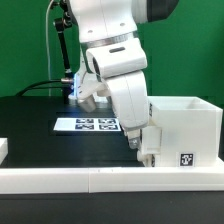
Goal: Assemble drawer
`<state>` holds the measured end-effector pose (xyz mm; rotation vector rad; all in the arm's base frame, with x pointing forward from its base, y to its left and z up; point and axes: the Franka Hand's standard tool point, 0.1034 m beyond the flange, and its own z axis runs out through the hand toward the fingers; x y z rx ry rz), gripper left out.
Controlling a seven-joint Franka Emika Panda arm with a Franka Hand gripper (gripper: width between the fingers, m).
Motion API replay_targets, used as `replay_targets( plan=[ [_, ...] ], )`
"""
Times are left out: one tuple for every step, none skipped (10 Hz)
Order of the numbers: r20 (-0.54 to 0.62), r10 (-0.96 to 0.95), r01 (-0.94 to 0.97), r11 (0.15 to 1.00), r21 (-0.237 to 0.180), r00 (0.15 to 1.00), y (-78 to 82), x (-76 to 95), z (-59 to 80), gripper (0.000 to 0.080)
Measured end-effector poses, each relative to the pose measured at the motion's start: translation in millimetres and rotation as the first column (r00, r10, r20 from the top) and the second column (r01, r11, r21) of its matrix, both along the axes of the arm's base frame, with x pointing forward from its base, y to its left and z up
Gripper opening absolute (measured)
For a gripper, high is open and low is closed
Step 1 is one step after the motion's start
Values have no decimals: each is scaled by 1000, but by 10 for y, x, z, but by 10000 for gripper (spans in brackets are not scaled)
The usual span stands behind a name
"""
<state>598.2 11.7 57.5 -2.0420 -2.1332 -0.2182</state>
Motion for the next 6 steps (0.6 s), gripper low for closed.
replay_targets(
  plan=[
    [-1,-1,1,1000,-14,1000,1,3,3,649],
    [-5,-21,21,1000,-13,1000,36,1,9,649],
    [-6,-20,20,1000,-13,1000,36,0,4,649],
    [-6,-22,22,1000,-13,1000,26,-1,2,649],
    [-7,-21,21,1000,-13,1000,24,-1,1,649],
    [7,25,-25,1000,-10,1000,8,22,19,649]
  ],
)
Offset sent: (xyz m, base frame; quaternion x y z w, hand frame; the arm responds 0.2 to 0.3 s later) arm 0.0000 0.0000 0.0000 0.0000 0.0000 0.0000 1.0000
